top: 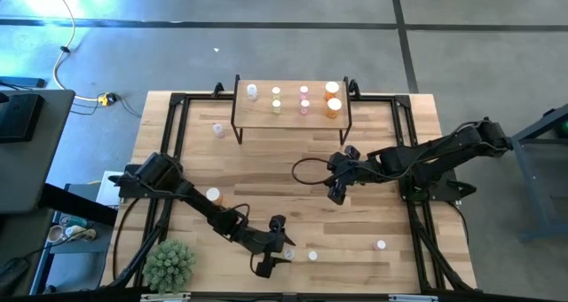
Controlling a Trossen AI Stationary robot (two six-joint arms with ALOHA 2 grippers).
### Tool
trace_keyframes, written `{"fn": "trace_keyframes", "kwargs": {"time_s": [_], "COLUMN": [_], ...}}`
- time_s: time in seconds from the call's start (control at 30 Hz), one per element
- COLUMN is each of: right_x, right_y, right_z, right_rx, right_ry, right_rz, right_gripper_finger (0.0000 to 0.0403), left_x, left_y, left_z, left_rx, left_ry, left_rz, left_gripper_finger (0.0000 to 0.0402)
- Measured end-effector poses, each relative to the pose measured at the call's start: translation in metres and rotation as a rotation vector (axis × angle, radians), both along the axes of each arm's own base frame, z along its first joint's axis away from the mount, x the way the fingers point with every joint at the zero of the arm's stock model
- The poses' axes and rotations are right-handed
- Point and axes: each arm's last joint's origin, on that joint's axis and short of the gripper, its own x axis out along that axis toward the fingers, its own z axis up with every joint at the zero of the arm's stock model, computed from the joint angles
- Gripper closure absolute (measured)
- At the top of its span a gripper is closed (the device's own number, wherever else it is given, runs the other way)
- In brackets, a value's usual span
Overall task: Pick and place medicine bottles onto shelf by color
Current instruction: Put the bottom transparent pill bottle on the shelf aligned with the transparent pill bottle
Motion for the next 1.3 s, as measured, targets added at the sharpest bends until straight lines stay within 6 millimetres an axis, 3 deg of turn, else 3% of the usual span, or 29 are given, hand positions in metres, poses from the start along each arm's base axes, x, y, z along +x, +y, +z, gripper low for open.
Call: {"fn": "trace_keyframes", "kwargs": {"time_s": [0.5,1.07,1.3], "right_x": [0.000,0.002,0.005], "right_y": [0.000,0.001,0.002], "right_z": [0.000,0.005,0.019], "right_rx": [0.000,0.024,-0.013], "right_ry": [0.000,-0.015,-0.044], "right_rz": [0.000,0.002,0.056], "right_gripper_finger": [0.0181,0.0181,0.0181], "left_x": [-0.002,0.001,0.000], "left_y": [-0.005,0.003,0.014], "left_z": [0.000,0.003,0.023], "left_rx": [-0.021,-0.024,-0.009], "left_ry": [0.003,-0.034,-0.026], "left_rz": [0.001,0.126,0.152], "left_gripper_finger": [0.0268,0.0265,0.0265]}}
